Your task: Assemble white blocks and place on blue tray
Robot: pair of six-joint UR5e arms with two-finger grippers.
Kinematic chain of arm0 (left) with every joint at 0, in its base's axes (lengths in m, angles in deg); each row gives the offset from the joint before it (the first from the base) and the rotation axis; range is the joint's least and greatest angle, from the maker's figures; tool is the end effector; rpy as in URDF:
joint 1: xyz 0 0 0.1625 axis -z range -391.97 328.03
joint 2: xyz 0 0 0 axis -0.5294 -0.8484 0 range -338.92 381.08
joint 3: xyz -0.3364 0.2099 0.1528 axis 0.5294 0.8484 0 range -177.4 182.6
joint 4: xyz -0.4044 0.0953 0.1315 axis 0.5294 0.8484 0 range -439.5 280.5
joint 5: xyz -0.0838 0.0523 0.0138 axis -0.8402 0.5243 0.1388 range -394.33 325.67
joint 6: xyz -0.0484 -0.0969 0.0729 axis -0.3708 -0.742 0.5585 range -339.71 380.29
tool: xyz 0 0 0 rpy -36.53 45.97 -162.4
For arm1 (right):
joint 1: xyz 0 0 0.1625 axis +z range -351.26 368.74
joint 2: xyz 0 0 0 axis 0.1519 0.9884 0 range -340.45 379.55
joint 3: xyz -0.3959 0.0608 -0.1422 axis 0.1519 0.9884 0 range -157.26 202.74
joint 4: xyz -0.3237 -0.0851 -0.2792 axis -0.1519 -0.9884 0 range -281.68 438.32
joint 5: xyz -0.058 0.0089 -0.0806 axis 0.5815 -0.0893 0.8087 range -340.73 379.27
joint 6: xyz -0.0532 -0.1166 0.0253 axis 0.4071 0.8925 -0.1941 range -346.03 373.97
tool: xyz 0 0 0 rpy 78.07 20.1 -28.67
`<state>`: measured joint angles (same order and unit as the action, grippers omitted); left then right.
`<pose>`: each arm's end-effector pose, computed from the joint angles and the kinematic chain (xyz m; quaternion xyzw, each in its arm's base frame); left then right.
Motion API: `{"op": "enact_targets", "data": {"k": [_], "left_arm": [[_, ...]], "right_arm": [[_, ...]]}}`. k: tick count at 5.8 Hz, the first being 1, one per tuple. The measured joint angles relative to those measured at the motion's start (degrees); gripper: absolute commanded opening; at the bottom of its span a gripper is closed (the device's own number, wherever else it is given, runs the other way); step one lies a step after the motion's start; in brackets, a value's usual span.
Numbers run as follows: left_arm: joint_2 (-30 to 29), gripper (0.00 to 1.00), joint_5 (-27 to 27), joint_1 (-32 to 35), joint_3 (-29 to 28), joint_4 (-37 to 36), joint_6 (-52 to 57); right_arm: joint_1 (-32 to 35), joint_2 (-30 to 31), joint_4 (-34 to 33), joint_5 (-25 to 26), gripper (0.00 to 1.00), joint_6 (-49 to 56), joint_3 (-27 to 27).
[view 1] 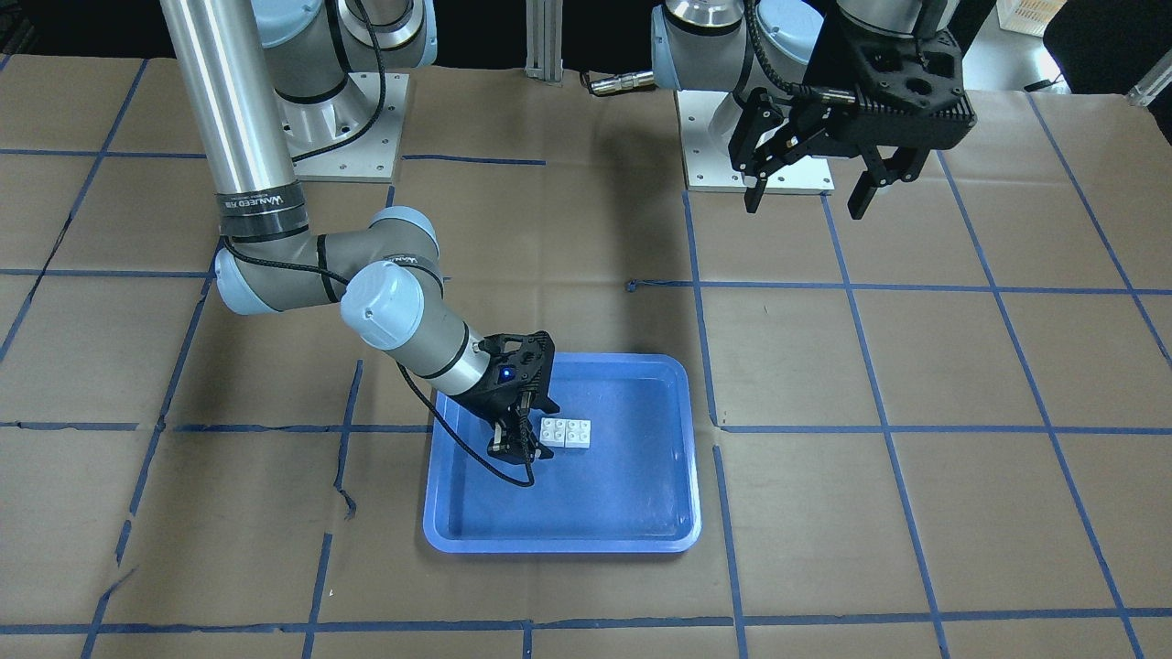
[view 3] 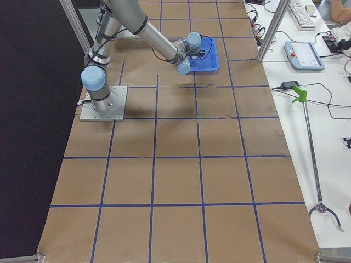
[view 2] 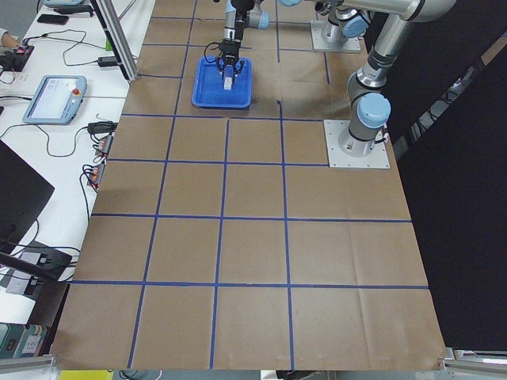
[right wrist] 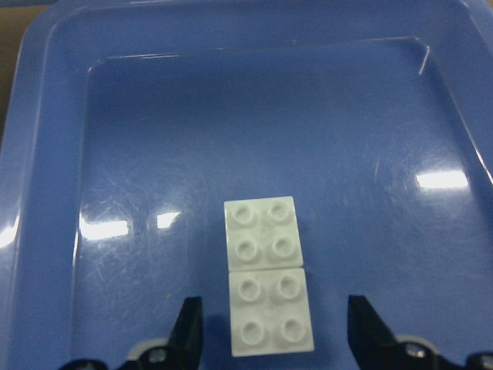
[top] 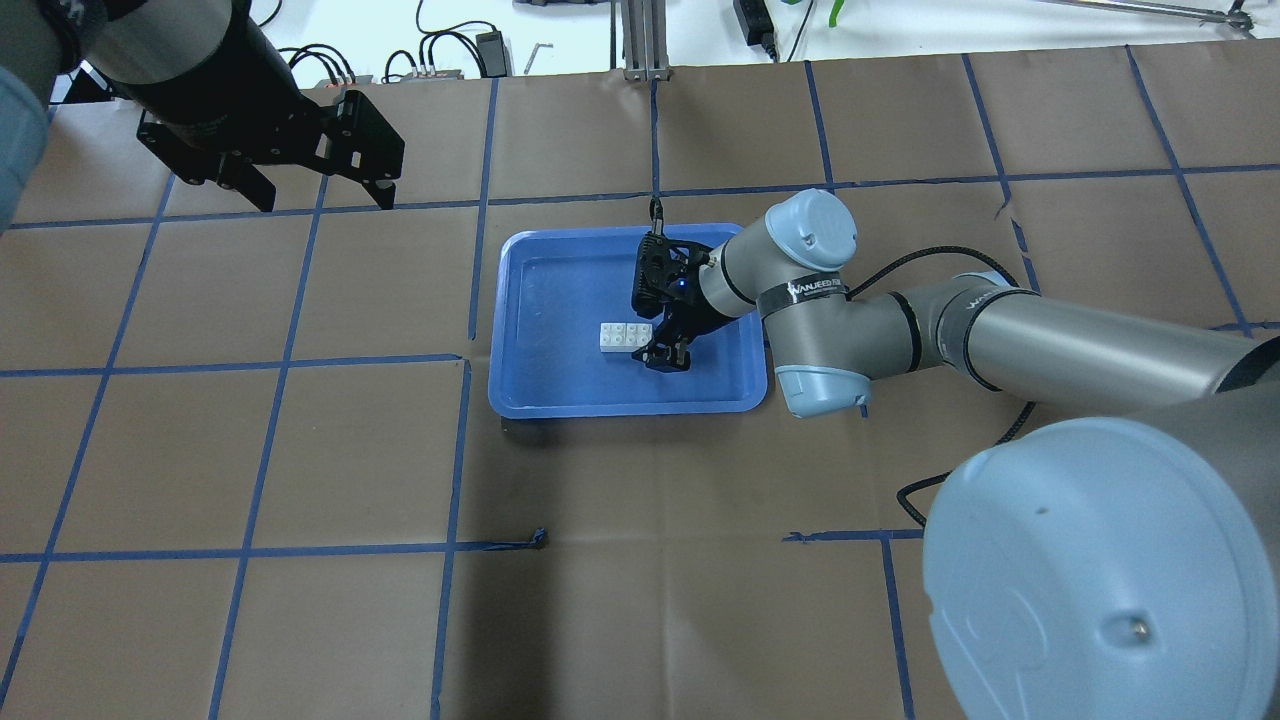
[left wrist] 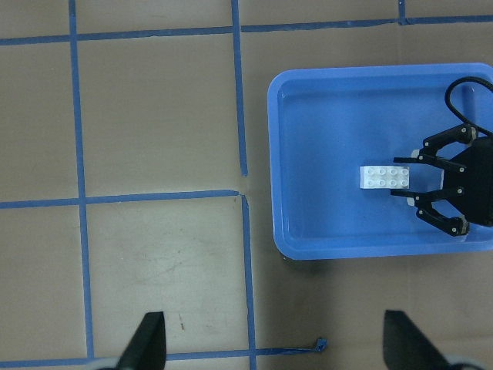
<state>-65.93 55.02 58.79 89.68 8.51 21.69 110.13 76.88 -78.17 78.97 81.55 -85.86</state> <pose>-0.1414 -0.5054 0.5140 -0.0192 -0.9974 0.0689 0.0052 0.3168 -0.5635 0.1140 -0.6351 0.7164 -0.2348 0.1682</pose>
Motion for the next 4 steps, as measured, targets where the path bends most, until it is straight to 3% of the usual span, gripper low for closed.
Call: {"op": "enact_targets", "data": {"k": [2, 4], "left_arm": [[0.00, 0.99, -0.08, -0.44, -0.07, 0.06, 0.00], [-0.01, 0.99, -0.18, -0.49, -0.05, 0.07, 0.00]], "right_arm": [[-0.35, 0.85, 0.25, 0.80, 1.00, -2.10, 1.01], [-1.28, 4.61, 4.68, 5.95, 1.00, -10.51, 2.37]]}}
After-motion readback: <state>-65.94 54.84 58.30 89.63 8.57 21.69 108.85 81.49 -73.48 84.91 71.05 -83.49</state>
